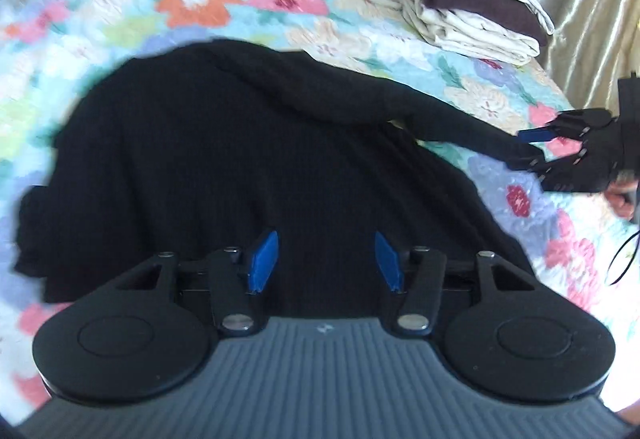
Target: Fold clothes
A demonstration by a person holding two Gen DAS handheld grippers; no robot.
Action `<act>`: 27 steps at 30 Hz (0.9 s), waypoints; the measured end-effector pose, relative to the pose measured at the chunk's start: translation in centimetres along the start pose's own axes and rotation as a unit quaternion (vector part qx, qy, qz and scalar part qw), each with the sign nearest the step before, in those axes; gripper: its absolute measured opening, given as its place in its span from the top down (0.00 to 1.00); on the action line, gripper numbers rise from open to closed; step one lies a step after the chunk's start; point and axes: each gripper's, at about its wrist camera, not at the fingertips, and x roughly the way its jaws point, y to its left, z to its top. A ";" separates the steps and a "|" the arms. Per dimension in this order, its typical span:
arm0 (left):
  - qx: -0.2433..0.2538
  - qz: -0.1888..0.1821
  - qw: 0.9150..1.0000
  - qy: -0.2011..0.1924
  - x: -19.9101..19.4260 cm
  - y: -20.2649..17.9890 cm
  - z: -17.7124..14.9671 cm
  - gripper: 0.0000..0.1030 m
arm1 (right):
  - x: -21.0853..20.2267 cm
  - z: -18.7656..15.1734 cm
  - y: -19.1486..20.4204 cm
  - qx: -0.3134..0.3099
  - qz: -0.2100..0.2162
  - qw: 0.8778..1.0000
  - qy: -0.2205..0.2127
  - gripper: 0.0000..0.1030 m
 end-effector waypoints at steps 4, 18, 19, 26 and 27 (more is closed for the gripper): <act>0.006 -0.003 1.000 0.003 4.2 -0.2 3.0 0.49 | 3.8 2.1 0.9 -0.051 -0.052 0.997 0.019 0.49; 0.109 0.044 0.992 -0.052 12.1 -0.7 10.1 0.44 | 3.2 13.3 -16.2 0.127 -0.101 0.983 -0.081 0.99; 0.110 0.046 0.992 -0.051 12.5 -0.6 10.3 0.43 | 3.2 14.2 -17.2 0.133 -0.107 0.982 -0.083 0.99; 0.049 0.022 0.997 -0.046 14.4 0.9 11.7 0.42 | 3.1 20.1 -20.6 0.122 -0.174 0.970 -0.120 1.00; 0.039 0.021 0.998 -0.045 14.4 1.2 11.7 0.42 | 3.2 20.8 -20.9 0.125 -0.177 0.968 -0.123 1.00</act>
